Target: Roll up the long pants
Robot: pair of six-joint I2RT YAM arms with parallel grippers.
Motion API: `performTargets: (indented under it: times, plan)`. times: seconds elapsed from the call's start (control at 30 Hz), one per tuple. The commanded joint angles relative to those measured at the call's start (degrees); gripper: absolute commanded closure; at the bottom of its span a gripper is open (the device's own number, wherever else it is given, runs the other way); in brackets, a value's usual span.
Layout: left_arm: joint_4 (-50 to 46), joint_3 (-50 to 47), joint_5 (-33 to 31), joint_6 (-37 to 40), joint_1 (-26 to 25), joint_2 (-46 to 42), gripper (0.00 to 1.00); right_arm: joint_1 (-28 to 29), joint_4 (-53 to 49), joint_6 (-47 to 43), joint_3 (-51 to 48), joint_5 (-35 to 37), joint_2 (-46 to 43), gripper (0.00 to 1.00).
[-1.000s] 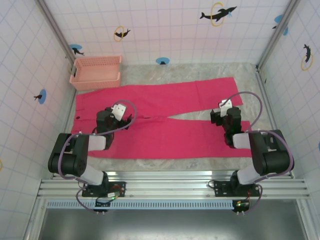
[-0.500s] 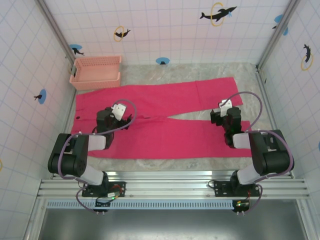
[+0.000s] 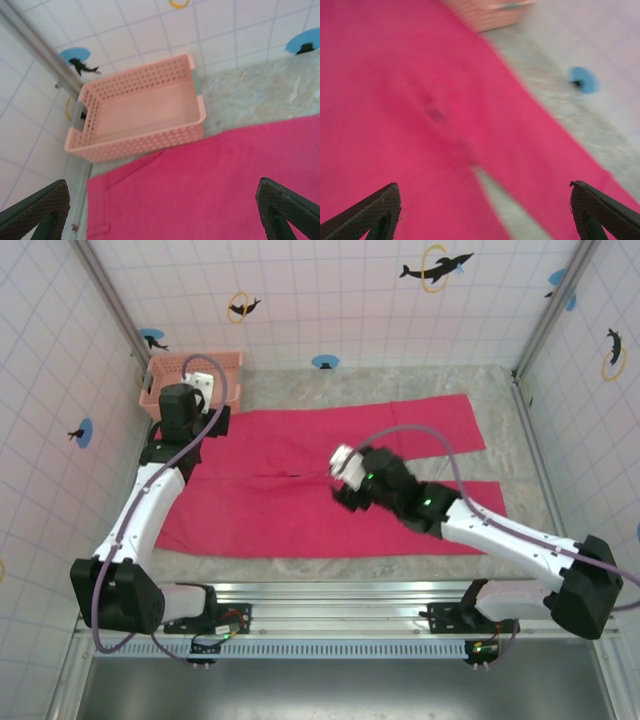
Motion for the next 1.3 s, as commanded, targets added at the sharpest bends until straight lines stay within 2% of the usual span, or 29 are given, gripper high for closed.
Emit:
performTargets:
  times: [0.0, 0.07, 0.2, 0.43, 0.63, 0.7, 0.83, 1.07, 1.17, 1.27]
  plan:
    - [-13.5, 2.9, -5.9, -1.4, 0.1, 0.5, 0.02, 6.9, -18.1, -1.1, 1.7, 1.7, 7.3, 0.10]
    - [-16.3, 4.5, -6.9, -2.4, 0.5, 0.8, 0.03, 9.9, -21.4, -1.1, 3.6, 0.6, 12.2, 0.07]
    - [-19.3, 5.5, -7.2, -3.6, 1.6, 0.3, 0.03, 15.3, -21.1, -2.8, 3.5, 0.2, 17.7, 0.12]
    - [-19.2, 4.8, -4.3, -3.5, 2.9, -1.4, 0.03, 14.4, -14.0, -3.2, 1.0, -3.4, 21.1, 0.15]
    - [-19.3, 5.3, -3.6, -2.8, 3.1, -0.5, 0.02, 12.6, -13.2, -3.7, 2.9, -6.4, 28.2, 0.30]
    - [-19.3, 5.3, -3.2, -2.7, 3.2, -0.4, 0.02, 11.8, -11.8, -4.0, 3.1, -6.8, 29.9, 0.32]
    - [-18.5, 4.4, -2.5, -2.3, 3.2, -0.6, 0.03, 9.8, -8.8, -3.9, 2.7, -6.9, 31.3, 0.47]
    - [-17.7, 3.1, -2.1, -1.2, 3.3, -0.2, 0.03, 6.9, -7.8, -4.9, 3.0, -5.8, 30.1, 0.94]
    - [-16.6, 1.5, -1.5, -0.4, 3.3, -1.1, 0.03, 6.2, -9.0, -5.9, 5.0, -5.0, 28.3, 1.00]
    - [-14.2, -2.0, 1.6, 0.5, 3.2, -3.1, 0.05, 5.3, -11.6, -6.5, 7.5, -5.1, 26.1, 1.00]
